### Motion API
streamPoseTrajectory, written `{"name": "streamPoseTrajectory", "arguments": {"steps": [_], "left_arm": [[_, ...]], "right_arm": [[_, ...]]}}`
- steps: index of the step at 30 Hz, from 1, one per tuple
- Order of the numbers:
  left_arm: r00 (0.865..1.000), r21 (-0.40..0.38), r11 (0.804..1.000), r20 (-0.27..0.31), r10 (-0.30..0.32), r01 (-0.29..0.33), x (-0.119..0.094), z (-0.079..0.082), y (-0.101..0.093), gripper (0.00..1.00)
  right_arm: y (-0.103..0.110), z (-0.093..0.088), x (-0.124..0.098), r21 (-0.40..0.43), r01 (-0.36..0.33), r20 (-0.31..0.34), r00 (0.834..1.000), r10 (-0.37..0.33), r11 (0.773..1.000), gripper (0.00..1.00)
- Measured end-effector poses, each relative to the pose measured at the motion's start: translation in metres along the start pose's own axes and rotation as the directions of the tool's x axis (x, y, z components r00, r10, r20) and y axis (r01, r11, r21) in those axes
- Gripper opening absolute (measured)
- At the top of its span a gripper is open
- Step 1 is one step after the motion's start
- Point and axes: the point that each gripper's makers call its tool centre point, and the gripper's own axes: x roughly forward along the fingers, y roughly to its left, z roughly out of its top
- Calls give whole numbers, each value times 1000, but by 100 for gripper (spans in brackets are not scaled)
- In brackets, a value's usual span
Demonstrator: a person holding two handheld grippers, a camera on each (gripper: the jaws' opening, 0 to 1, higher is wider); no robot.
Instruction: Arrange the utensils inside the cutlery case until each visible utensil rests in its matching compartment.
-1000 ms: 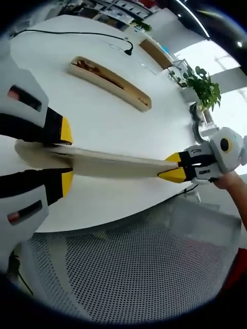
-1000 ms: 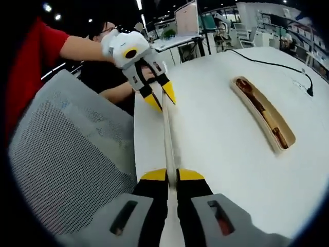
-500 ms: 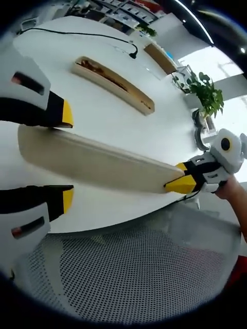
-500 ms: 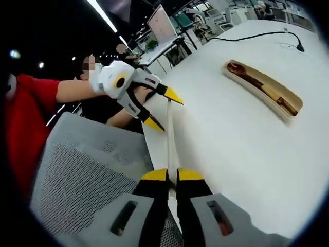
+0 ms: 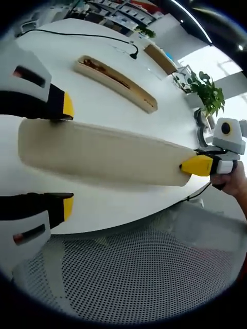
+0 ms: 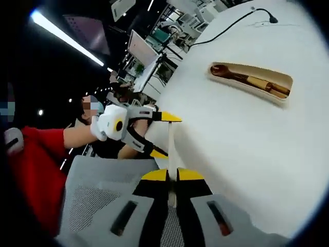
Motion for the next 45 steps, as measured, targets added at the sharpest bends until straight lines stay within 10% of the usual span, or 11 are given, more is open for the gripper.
{"name": "streamPoseTrajectory", "arguments": {"steps": [18,38,45], "left_arm": [[1000,-35,999,-2,13,-13,5,0,-2,48],[995,-83,992,31,93,-91,-4,0,-1,58],[995,-56,994,9,99,-99,-10,-2,0,42]], "right_arm": [[10,10,-6,187,-65,113,993,45,980,0],[23,12,-7,186,-141,117,986,120,972,0],[26,11,-5,176,-146,113,985,128,973,0]]}}
